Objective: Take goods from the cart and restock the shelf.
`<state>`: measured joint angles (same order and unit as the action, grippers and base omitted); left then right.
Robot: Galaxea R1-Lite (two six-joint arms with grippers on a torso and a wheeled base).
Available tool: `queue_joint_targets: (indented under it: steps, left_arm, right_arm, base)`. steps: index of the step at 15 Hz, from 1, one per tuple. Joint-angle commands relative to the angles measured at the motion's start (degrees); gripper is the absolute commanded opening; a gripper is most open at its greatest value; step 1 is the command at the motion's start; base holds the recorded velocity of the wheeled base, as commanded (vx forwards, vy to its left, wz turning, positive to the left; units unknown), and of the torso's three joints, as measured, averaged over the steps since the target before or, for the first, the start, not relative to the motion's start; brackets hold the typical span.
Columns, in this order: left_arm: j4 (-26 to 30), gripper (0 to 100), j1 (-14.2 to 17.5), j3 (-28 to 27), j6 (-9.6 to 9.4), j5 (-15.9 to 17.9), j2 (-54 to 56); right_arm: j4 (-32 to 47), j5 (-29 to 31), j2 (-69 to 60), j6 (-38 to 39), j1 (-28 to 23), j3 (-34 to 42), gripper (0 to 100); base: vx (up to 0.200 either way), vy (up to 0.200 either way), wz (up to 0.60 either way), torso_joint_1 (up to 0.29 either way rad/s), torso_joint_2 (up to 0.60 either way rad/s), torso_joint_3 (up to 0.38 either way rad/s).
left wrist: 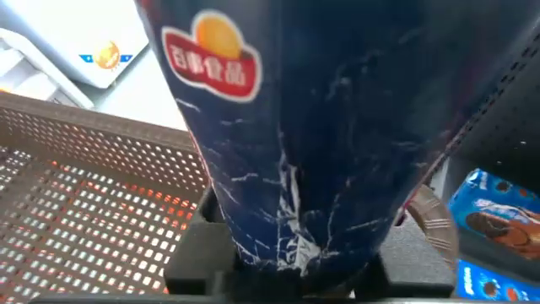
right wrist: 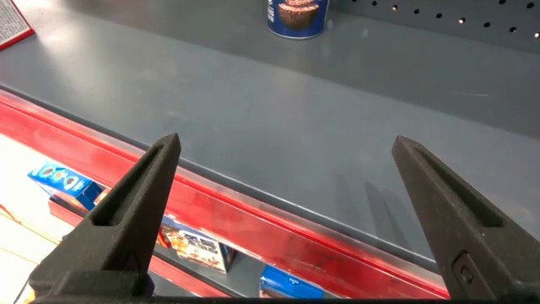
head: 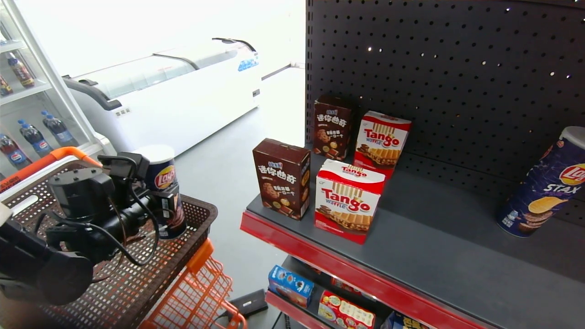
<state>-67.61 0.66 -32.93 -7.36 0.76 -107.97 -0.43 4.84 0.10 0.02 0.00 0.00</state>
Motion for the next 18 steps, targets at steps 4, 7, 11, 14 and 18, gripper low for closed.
queue_joint_targets:
  steps: [4,7,11,14,18]
  left_arm:
    - [10.57,0,-2.06,-3.02,0.33,3.29,16.21]
    - [11.53,0,-4.70,-4.87,1.12,4.25,19.55]
    - [15.75,0,-9.80,-3.99,2.44,5.57,24.04]
    - [29.38,0,-14.90,-5.31,2.53,5.66,30.10]
    - [34.30,0,-16.92,-3.37,2.18,5.22,32.47]
  right_arm:
    - [-0.01,-0.01,0.08,-0.02,0.00,0.00,100]
    - [-0.01,-0.01,0.08,-0.02,0.00,0.00,100]
    - [-0.01,-0.01,-0.01,-0.02,0.00,0.00,100]
    - [-0.01,-0.01,-0.01,-0.02,0.00,0.00,100]
    - [-0.01,-0.01,0.08,-0.02,0.00,0.00,100]
  base:
    - [0.000,0.000,0.00,0.000,0.00,0.000]
    - [0.000,0.000,0.00,0.000,0.00,0.000]
    - [0.000,0.000,0.00,0.000,0.00,0.000]
    - [0.000,0.000,0.00,0.000,0.00,0.000]
    - [0.000,0.000,0.00,0.000,0.00,0.000]
